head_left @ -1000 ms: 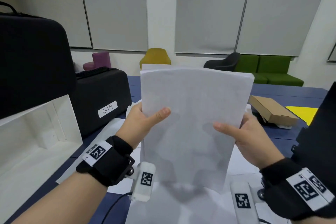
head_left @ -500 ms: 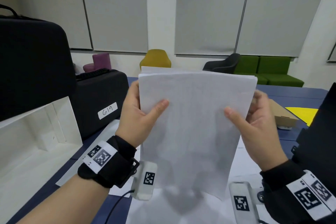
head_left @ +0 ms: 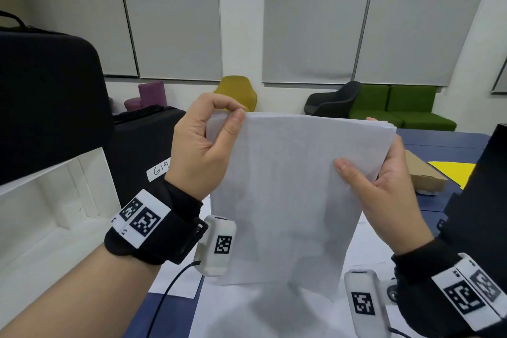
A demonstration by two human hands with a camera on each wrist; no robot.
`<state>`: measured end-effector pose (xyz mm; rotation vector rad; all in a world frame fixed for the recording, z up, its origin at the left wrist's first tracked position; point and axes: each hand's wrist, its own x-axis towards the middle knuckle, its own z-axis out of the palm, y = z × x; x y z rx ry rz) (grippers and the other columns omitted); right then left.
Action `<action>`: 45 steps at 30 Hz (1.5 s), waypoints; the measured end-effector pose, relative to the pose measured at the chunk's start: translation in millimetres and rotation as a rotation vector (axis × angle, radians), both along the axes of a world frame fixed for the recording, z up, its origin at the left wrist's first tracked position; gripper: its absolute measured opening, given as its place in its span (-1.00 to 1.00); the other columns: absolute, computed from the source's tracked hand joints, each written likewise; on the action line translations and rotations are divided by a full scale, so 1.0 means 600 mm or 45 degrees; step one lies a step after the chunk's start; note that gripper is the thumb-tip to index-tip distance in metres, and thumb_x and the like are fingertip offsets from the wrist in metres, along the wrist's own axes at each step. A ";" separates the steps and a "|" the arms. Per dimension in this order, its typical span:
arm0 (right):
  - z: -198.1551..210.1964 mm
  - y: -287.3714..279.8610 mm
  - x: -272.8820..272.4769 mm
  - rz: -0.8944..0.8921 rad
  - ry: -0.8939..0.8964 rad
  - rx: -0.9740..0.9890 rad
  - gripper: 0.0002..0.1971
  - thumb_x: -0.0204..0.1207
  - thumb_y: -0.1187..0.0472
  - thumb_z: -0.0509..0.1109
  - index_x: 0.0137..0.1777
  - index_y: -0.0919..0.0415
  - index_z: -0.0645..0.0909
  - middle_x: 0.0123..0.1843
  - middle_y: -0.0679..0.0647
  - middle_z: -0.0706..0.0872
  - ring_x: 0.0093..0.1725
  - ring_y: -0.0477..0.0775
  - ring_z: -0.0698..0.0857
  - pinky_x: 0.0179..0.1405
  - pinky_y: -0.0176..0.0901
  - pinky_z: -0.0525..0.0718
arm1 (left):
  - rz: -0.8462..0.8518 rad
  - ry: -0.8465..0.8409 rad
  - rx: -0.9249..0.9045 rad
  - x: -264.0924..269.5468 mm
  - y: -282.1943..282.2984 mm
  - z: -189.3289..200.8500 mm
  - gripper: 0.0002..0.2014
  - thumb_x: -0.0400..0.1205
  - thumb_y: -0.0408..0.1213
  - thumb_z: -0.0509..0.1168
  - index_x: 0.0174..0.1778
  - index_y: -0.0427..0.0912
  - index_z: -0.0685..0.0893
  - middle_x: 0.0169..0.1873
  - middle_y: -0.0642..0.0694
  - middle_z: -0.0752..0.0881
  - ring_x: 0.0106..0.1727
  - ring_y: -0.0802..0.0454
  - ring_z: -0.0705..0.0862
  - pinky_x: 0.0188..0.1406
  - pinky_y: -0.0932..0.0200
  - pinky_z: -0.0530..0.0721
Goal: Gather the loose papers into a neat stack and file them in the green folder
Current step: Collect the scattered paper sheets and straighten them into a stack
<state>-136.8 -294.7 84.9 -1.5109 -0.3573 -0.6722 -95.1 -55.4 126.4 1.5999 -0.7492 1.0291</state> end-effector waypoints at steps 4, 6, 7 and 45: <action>-0.007 -0.003 0.000 0.087 0.091 0.033 -0.48 0.32 0.18 0.50 0.31 0.06 0.49 0.19 0.00 0.76 0.15 -0.02 0.77 0.04 -0.19 0.75 | -0.045 0.034 -0.054 0.002 0.002 -0.001 -0.92 0.64 -0.38 0.32 -0.15 -0.14 0.61 -0.21 0.07 0.67 -0.14 0.22 0.63 0.00 0.29 0.57; -0.016 -0.009 0.002 0.197 0.205 0.029 -0.50 0.29 0.18 0.53 0.28 0.10 0.59 0.18 0.07 0.79 0.16 0.09 0.78 0.07 -0.06 0.76 | -0.064 0.033 -0.088 0.004 0.003 -0.002 -0.85 0.62 -0.39 0.34 -0.19 -0.07 0.57 -0.21 0.10 0.67 -0.14 0.27 0.63 0.01 0.33 0.55; -0.022 -0.011 0.002 0.254 0.263 0.018 -0.57 0.27 0.19 0.53 0.19 0.05 0.67 0.16 0.09 0.81 0.15 0.13 0.79 0.08 -0.03 0.76 | -0.072 0.035 -0.106 0.004 0.004 -0.003 -0.83 0.62 -0.41 0.36 -0.20 -0.06 0.56 -0.21 0.10 0.66 -0.13 0.31 0.63 0.03 0.36 0.54; -0.070 -0.008 0.013 0.358 0.488 0.022 -0.74 0.38 0.30 0.48 0.08 0.17 0.77 0.10 0.15 0.83 0.12 0.15 0.81 0.11 -0.05 0.76 | -0.753 1.030 -0.112 0.028 0.026 -0.156 -0.45 0.23 0.12 0.64 0.11 -0.01 0.82 0.14 -0.16 0.81 0.22 -0.15 0.76 0.22 -0.04 0.68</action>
